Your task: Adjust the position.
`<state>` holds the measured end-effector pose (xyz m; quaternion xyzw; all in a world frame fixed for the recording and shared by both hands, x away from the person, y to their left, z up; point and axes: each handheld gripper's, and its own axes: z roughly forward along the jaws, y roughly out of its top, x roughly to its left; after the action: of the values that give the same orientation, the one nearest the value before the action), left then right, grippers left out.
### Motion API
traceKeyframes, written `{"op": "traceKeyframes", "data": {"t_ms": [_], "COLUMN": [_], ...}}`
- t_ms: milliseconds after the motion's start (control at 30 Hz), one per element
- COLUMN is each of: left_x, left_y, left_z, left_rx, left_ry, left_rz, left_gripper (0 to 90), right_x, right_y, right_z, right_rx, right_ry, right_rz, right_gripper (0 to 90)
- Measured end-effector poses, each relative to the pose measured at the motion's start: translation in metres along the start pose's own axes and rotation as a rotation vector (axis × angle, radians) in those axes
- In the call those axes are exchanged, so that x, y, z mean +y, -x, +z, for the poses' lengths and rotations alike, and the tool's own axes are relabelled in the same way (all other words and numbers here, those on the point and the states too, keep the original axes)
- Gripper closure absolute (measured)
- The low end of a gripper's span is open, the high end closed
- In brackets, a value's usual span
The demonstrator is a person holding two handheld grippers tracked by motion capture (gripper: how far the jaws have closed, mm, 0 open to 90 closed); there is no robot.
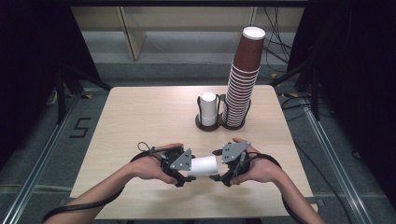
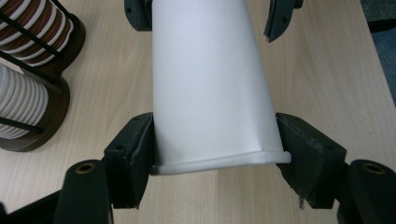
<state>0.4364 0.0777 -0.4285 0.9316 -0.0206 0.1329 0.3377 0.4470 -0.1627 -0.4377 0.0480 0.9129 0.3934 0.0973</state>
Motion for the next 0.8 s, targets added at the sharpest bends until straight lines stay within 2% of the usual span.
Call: {"op": "traceKeyframes", "data": {"t_ms": [67, 133, 200, 233, 267, 300, 333, 367, 467, 533, 600, 633, 700, 733, 800], "left_x": [0.002, 0.003, 0.004, 0.005, 0.006, 0.006, 0.006, 0.007, 0.008, 0.009, 0.011, 0.011, 0.012, 0.013, 0.013], "left_y": [0.002, 0.002, 0.003, 0.004, 0.004, 0.005, 0.005, 0.004, 0.004, 0.005, 0.005, 0.006, 0.007, 0.006, 0.007], "left_z": [0.002, 0.003, 0.004, 0.005, 0.005, 0.006, 0.006, 0.006, 0.007, 0.008, 0.008, 0.008, 0.009, 0.009, 0.01], "left_rx": [-0.006, -0.017, -0.018, -0.021, -0.032, -0.021, -0.023, -0.026, -0.032, -0.032, -0.04, -0.043, -0.047, -0.051, -0.049], "left_ry": [0.001, -0.022, -0.017, -0.036, -0.047, -0.041, -0.046, -0.06, -0.07, -0.065, -0.077, -0.071, -0.07, -0.082, -0.076], "left_rz": [-0.004, 0.018, 0.016, 0.037, 0.042, 0.036, 0.041, 0.055, 0.061, 0.052, 0.072, 0.068, 0.069, 0.082, 0.075], "left_gripper": [31.1, 31.2, 31.2, 31.2, 31.2, 31.2, 31.2, 31.2, 31.2, 31.2, 31.2, 31.2, 31.2, 31.2, 31.2], "right_x": [0.002, 0.004, 0.005, 0.007, 0.008, 0.008, 0.008, 0.008, 0.008, 0.009, 0.009, 0.009, 0.009, 0.009, 0.008], "right_y": [-0.001, -0.002, -0.003, -0.005, -0.005, -0.005, -0.006, -0.007, -0.007, -0.008, -0.009, -0.008, -0.009, -0.008, -0.007], "right_z": [0.003, 0.005, 0.007, 0.01, 0.011, 0.012, 0.014, 0.015, 0.018, 0.019, 0.019, 0.019, 0.019, 0.019, 0.019], "right_rx": [0.012, 0.019, 0.034, 0.046, 0.046, 0.04, 0.059, 0.059, 0.06, 0.065, 0.065, 0.064, 0.067, 0.07, 0.078], "right_ry": [-0.018, -0.032, -0.04, -0.054, -0.058, -0.063, -0.068, -0.069, -0.078, -0.081, -0.104, -0.1, -0.115, -0.117, -0.117], "right_rz": [-0.019, -0.042, -0.042, -0.051, -0.065, -0.073, -0.062, -0.063, -0.082, -0.082, -0.088, -0.112, -0.099, -0.115, -0.136], "right_gripper": [17.9, 18.3, 18.7, 20.0, 20.4, 20.8, 21.5, 22.0, 25.0, 25.3, 29.6, 30.8, 33.6, 33.9, 34.5]}}
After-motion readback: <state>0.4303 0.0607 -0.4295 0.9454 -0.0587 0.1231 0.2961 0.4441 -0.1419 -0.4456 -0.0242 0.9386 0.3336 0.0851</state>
